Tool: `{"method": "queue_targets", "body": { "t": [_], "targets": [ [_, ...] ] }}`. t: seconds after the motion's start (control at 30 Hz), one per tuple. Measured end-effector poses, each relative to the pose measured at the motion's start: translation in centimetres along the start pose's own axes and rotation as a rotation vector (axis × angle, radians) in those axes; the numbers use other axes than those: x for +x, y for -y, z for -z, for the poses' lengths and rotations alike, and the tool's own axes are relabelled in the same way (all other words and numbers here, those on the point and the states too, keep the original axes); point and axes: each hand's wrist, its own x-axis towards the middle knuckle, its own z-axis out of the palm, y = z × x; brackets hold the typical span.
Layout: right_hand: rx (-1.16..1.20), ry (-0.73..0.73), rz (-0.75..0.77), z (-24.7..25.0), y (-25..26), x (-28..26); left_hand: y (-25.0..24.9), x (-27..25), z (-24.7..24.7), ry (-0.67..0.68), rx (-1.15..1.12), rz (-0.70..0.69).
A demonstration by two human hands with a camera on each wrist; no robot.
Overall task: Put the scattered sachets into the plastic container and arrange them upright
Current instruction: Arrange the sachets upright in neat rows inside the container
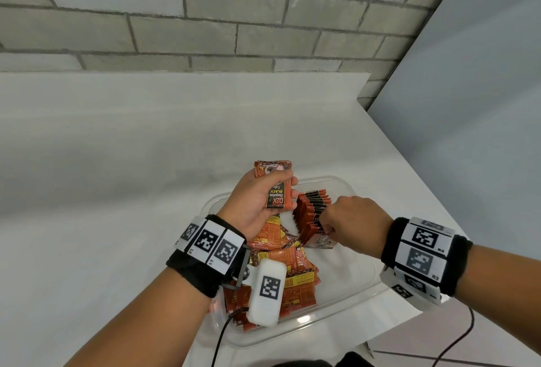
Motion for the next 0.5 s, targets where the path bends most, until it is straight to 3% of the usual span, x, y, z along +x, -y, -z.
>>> {"method": "queue_targets", "body": {
  "t": [0.5],
  "targets": [
    [-0.009,-0.038,-0.051,0.27,-0.19,0.25,0.05,0.07,0.07,-0.008,-0.018,0.006]
  ]
}}
